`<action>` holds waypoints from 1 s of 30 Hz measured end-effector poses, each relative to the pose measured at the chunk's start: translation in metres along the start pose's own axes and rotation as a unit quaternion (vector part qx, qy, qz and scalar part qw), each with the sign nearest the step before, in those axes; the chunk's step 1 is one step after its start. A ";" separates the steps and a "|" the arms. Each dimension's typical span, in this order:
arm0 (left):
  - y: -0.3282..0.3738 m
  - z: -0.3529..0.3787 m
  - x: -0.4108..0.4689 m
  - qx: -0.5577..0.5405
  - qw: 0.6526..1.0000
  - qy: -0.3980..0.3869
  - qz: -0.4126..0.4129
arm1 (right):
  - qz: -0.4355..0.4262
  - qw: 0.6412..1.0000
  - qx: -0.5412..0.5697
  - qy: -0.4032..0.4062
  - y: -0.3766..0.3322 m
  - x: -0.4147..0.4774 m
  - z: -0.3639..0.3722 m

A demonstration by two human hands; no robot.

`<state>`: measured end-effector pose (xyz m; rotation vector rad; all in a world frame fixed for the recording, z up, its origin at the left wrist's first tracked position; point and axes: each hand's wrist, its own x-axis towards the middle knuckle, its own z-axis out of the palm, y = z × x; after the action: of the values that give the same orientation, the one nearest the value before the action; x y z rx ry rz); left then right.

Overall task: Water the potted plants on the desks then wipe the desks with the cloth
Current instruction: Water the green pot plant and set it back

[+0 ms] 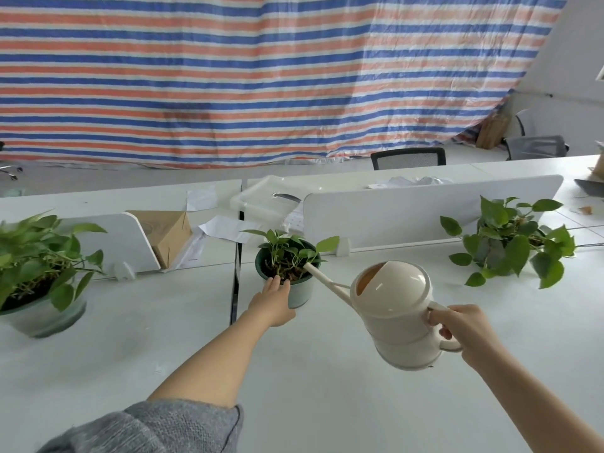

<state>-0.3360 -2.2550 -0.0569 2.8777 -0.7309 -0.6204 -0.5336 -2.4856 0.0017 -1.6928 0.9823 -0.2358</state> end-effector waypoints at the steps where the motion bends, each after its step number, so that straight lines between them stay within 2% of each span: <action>1: 0.000 0.000 0.000 0.001 1.000 -0.003 0.000 | -0.001 1.000 0.004 0.006 -0.002 0.001 0.000; 6: -0.001 -0.004 -0.001 0.003 1.000 -0.019 -0.001 | -0.019 0.999 0.009 0.035 -0.011 0.006 0.001; 14: 0.000 -0.004 0.001 -0.001 1.000 -0.025 -0.003 | -0.071 0.997 -0.031 -0.001 -0.016 0.005 0.004; 22: 0.002 -0.004 0.002 -0.016 1.000 -0.019 -0.010 | -0.067 0.996 -0.041 0.029 -0.013 0.003 -0.003; 30: 0.001 -0.002 0.002 -0.016 1.000 -0.012 -0.008 | -0.029 0.997 0.024 0.069 -0.004 0.006 -0.020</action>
<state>-0.3335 -2.2568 -0.0554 2.8545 -0.6969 -0.6640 -0.5398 -2.5041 0.0106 -1.6793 1.0224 -0.4164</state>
